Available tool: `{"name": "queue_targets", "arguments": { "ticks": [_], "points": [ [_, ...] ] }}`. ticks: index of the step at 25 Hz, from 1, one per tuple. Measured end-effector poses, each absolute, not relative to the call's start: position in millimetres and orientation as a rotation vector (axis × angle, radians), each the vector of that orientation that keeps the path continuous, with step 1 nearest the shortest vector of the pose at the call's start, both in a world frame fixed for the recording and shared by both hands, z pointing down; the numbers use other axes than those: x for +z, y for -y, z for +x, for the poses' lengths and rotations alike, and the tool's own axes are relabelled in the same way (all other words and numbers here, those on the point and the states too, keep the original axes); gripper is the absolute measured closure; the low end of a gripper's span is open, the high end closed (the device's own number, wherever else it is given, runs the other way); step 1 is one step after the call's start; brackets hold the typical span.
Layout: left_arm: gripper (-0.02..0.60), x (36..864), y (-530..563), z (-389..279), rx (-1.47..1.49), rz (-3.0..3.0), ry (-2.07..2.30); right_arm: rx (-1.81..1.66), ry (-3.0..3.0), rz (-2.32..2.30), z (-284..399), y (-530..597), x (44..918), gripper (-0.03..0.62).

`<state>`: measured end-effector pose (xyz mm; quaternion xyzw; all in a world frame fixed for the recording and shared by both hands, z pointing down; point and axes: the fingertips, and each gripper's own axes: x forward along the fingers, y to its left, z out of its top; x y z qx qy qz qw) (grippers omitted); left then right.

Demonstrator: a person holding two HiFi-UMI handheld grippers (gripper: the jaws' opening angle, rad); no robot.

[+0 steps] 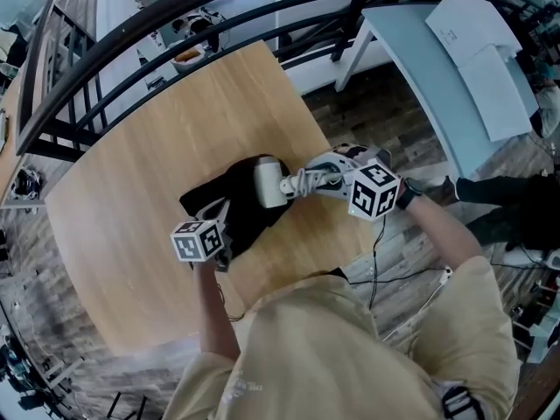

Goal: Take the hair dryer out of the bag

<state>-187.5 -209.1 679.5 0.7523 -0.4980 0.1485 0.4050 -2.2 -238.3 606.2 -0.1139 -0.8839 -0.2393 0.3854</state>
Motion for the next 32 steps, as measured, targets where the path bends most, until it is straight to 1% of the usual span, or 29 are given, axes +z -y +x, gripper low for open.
{"name": "queue_targets", "arguments": {
  "ticks": [5,10,20,25,32],
  "points": [
    [0.563,682,208,-188,0.392,1.895,1.262,-0.561,2.302,-0.152,20,251,579,0.425],
    [0.563,681,207,-190,0.424,1.909,1.263,-0.487,2.315,0.233,38,278,581,0.425],
    [0.563,683,208,-182,0.466,1.919,1.267,-0.180,2.294,0.967,37,304,645,0.425],
    [0.563,684,211,-177,0.475,1.918,1.266,-0.076,2.257,1.139,27,314,674,0.425],
    [0.563,686,213,-173,0.492,1.922,1.262,0.050,2.216,1.256,23,322,708,0.425]
  ]
}}
